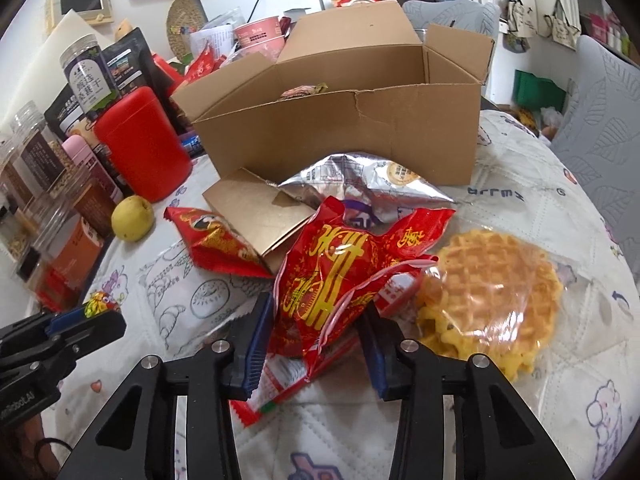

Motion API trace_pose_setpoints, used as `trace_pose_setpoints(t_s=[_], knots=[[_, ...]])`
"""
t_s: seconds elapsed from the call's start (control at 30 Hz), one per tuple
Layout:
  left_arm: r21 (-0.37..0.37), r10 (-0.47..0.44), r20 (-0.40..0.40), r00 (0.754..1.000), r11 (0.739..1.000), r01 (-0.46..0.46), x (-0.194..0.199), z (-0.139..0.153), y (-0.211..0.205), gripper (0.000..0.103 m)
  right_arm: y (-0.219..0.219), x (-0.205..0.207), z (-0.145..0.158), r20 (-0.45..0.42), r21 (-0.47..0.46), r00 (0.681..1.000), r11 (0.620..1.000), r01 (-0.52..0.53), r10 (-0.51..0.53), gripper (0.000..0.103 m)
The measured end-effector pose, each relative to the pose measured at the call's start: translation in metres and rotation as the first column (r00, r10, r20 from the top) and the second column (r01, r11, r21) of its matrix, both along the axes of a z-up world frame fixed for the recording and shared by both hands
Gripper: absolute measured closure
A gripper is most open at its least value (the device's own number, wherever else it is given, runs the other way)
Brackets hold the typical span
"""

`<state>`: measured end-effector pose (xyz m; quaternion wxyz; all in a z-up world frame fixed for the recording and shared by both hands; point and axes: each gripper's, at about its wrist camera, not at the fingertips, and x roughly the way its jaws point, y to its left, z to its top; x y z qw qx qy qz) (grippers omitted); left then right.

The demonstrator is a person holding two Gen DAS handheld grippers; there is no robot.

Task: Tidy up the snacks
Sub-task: 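Grasp the red snack bag with the right gripper and lift it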

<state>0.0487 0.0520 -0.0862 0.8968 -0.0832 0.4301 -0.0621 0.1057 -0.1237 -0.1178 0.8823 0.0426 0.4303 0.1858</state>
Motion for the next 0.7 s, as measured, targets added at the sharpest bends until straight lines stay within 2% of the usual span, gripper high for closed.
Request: trace_pose_setpoints(t_s=[0.43, 0.6, 0.7], knots=[[0.01, -0.049, 0.017, 0.999, 0.999, 0.049, -0.013, 0.007, -0.022, 0.079, -0.023, -0.061, 0.0, -0.041, -0.044, 0.997, 0.997, -0.063, 0.061, 0.061], [0.026, -0.056, 0.015, 0.998, 0.998, 0.055, -0.015, 0.008, -0.026, 0.079, -0.024, -0.061, -0.008, -0.08, -0.039, 0.994, 0.997, -0.071, 0.068, 0.05], [0.037, -0.056, 0.015, 0.998, 0.998, 0.055, -0.015, 0.008, -0.027, 0.079, -0.023, -0.056, -0.01, -0.087, -0.02, 0.994, 0.998, -0.062, 0.06, 0.049]])
